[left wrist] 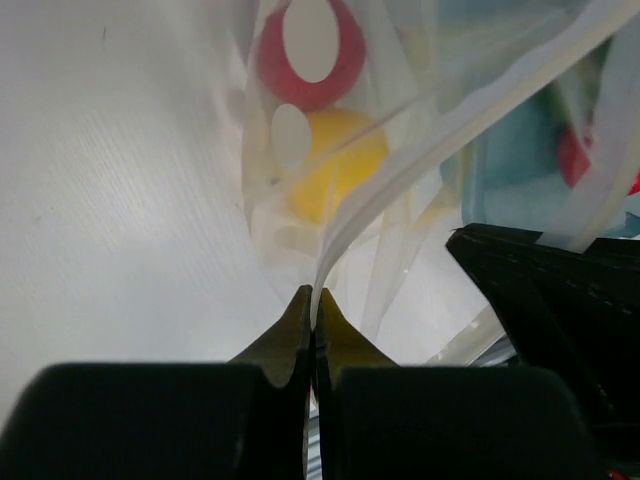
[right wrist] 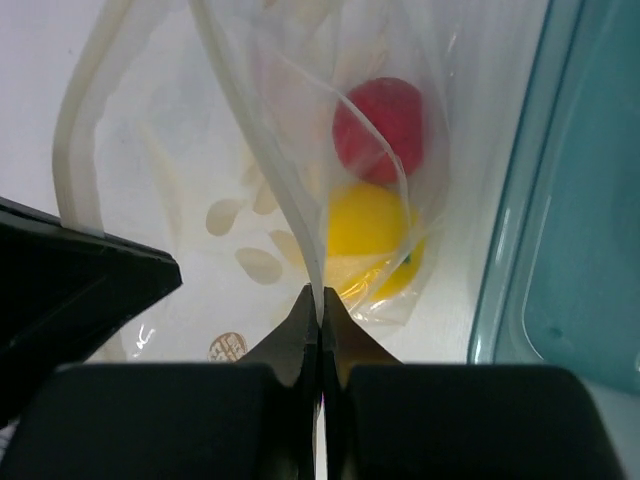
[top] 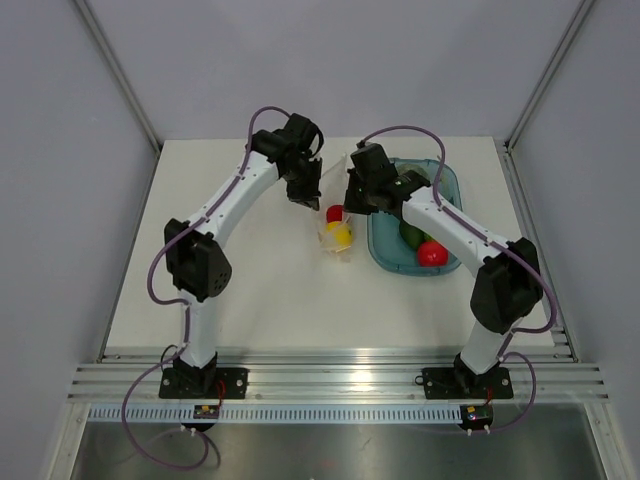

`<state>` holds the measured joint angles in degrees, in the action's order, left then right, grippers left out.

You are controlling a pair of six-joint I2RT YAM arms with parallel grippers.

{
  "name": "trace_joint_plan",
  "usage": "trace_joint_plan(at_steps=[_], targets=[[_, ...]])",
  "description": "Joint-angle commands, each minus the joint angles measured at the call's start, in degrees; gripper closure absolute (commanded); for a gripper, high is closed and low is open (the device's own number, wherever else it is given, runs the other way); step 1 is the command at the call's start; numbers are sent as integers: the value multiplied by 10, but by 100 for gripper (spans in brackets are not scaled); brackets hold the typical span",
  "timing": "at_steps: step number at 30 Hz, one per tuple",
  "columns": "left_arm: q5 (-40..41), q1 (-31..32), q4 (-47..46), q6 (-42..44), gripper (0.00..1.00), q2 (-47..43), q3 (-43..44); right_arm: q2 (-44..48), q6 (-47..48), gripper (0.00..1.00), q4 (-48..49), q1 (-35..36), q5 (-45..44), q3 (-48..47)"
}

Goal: Place the food in the zip-top bag and seal the zipper
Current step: Adjust the zipper food storage bag at the center of the board.

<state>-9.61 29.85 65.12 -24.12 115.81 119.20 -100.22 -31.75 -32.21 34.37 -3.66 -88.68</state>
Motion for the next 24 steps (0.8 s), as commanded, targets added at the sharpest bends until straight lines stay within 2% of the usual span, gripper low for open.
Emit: trace_joint_plan(at_steps=[1, 5, 9, 14, 20, 24], targets=[[-4, -9, 14, 10, 100, -31, 105, 57, 25, 100, -20, -3, -49, -81], [-2, -32, 23, 6, 100, -72, 106, 81, 37, 100, -15, -2, -54, -89], [-8, -32, -5, 3, 100, -107, 25, 65, 17, 100, -3, -2, -32, -46], [-10, -32, -22, 6, 100, -85, -42, 11, -10, 100, 30, -6, -10, 21], [14, -31, -1, 17, 100, -66, -10, -1, -5, 100, 24, -25, -14, 22], [0, -31, -3, 15, 100, -65, -14, -2, -4, 100, 25, -41, -4, 26]])
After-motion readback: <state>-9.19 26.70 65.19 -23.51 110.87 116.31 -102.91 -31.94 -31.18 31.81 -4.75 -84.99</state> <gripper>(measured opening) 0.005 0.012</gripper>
